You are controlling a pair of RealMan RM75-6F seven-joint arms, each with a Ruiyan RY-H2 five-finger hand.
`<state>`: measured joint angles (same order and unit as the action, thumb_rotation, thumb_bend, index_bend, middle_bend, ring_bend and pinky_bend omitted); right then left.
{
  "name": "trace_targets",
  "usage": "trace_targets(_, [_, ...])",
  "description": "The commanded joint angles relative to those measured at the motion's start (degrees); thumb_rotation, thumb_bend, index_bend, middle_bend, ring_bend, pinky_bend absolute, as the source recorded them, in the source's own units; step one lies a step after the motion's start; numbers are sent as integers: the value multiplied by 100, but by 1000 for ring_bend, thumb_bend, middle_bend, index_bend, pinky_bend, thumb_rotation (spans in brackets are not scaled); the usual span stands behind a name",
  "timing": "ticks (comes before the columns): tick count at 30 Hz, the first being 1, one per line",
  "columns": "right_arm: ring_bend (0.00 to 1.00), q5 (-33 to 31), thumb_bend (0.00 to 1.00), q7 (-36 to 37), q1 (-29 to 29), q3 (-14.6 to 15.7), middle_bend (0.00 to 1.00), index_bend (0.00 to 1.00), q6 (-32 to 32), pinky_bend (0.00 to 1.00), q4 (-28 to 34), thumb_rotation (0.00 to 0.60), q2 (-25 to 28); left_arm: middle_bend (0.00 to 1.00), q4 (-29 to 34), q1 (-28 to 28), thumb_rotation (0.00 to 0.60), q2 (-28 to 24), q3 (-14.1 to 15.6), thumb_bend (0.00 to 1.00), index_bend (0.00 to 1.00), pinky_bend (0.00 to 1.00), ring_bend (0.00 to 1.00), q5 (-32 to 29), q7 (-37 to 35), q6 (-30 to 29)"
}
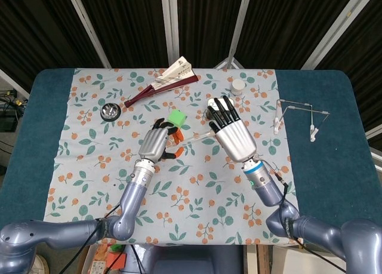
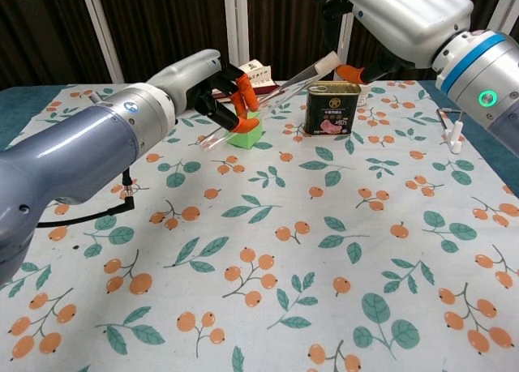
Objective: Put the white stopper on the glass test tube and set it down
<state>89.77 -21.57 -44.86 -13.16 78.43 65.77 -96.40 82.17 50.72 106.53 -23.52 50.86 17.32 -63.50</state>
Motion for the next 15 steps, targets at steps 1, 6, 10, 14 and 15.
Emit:
trace_targets(1, [19,-1,381,-5,0,0,236,696,-6,18,15,600,3,675,-2,2,600,0,0,557,630,74,215,16,-8,-5])
trace_targets(6, [19,-3,381,-15,-1,1,236,696,-21,18,39,600,2,675,0,4,600,2,3,557,630,74,215,43,-32,-2])
trace_targets(10, [19,2,381,-33,-2,0,236,687,-26,18,54,600,11,675,-8,3,600,8,4,557,630,74,215,67,-52,-12])
trace_targets(14, [19,13,381,-61,1,-1,233,565,-21,18,44,600,31,675,-38,-6,600,13,10,558,630,74,215,96,-57,-46])
trace_targets(15, [19,11,381,-65,4,0,230,534,-23,18,44,600,38,675,-44,-11,600,16,10,558,630,74,215,103,-67,-54])
